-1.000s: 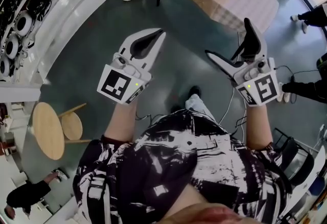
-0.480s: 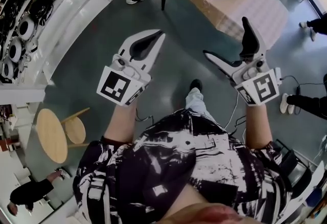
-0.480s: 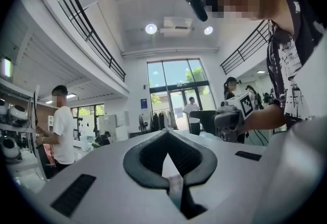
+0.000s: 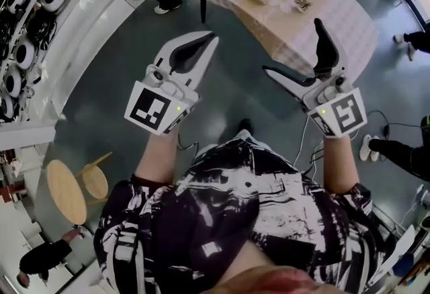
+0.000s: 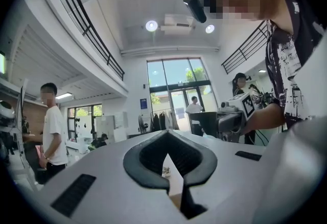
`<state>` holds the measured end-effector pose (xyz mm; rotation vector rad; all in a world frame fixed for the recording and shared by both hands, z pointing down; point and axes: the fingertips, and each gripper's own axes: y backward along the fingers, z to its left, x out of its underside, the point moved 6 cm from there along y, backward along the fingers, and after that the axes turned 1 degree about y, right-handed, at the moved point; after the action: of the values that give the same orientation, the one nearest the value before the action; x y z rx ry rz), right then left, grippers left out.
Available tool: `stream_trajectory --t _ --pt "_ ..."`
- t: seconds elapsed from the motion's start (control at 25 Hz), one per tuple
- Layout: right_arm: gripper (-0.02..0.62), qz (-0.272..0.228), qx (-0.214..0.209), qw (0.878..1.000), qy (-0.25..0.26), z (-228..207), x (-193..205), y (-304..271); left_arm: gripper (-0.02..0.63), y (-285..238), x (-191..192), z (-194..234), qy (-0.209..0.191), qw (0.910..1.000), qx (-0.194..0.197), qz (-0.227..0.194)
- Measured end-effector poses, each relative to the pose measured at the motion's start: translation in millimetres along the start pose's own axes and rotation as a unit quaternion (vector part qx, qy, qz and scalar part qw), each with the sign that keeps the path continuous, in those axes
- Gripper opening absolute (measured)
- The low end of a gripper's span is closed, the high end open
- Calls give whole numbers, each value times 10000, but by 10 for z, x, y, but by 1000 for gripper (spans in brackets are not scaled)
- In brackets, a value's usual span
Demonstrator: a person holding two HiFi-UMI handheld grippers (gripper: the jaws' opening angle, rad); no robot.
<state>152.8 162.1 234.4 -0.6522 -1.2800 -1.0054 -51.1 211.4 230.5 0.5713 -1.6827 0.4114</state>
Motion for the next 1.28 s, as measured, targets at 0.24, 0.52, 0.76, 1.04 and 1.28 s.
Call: stream_trajectory --t 0.24,0.52,0.76,1.04,1.28 --pt "575 28 -34 10000 -33 -455 101 -227 0 -464 65 282 26 9999 47 86" --pt "575 110 35 9999 -20 -811 240 -536 0 -853 155 669 54 9999 150 5" --pt "575 336 195 9992 16 -1336 540 -1167 0 -1399 490 1401 267 9990 361 -85" --pt "574 519 484 9975 -52 -2118 897 -2232 0 -2020 737 2567 362 9976 580 -81" --pt "574 636 884 9940 -71 -2661 1134 -2921 0 -2391 840 3398 278 9961 826 -104"
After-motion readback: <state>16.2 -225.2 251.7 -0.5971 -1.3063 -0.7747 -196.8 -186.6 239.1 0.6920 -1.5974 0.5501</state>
